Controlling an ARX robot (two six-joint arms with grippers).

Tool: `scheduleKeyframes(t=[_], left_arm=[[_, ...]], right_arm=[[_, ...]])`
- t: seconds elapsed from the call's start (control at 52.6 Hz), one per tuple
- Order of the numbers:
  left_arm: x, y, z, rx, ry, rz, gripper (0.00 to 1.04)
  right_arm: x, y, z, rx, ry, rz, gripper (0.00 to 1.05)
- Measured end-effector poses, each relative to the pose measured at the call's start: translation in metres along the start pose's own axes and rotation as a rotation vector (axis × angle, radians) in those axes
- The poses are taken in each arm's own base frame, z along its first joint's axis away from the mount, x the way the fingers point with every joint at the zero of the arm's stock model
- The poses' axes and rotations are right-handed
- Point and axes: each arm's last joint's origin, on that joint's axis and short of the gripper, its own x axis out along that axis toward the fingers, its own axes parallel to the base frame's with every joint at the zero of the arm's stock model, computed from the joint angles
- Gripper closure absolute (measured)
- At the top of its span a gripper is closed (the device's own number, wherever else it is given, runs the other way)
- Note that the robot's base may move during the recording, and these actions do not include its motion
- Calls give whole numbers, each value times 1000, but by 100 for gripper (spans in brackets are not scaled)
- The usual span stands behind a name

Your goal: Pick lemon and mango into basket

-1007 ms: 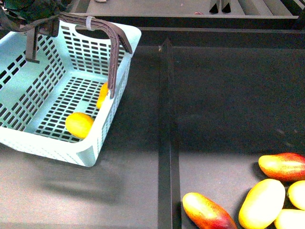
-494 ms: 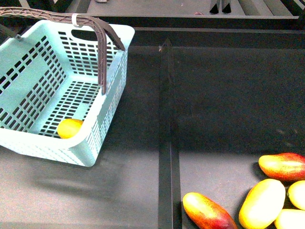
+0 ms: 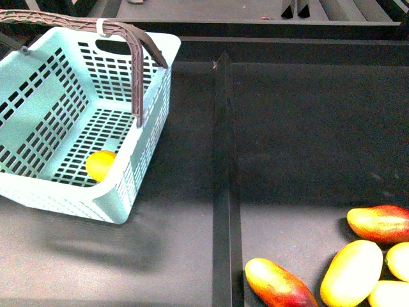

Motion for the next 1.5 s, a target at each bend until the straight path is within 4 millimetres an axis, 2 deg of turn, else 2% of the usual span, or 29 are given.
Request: scheduleKeyframes(t=[0.038,0.114,0.285,0.399,0.589,0.893,1.501], left_arm=[[-10,4,-5,41,13,-5,90],[-22,9,-8,67,17,-5,102],[-49,18,-10,90,13,-2,101],[-67,28,-21,94,21,-23,101],[-84,34,-19,95,16,-1,101],[-104,34,-18,97,15,-3,101],[-131,34,-10,97,-11,-4,101]], right_arm=[[0,0,0,0,0,0,9],[0,0,0,0,0,0,9],[0,0,0,0,0,0,9],[0,0,0,0,0,0,9],[0,0,0,0,0,0,9],[0,0,0,0,0,0,9],[0,0,0,0,0,0,9]])
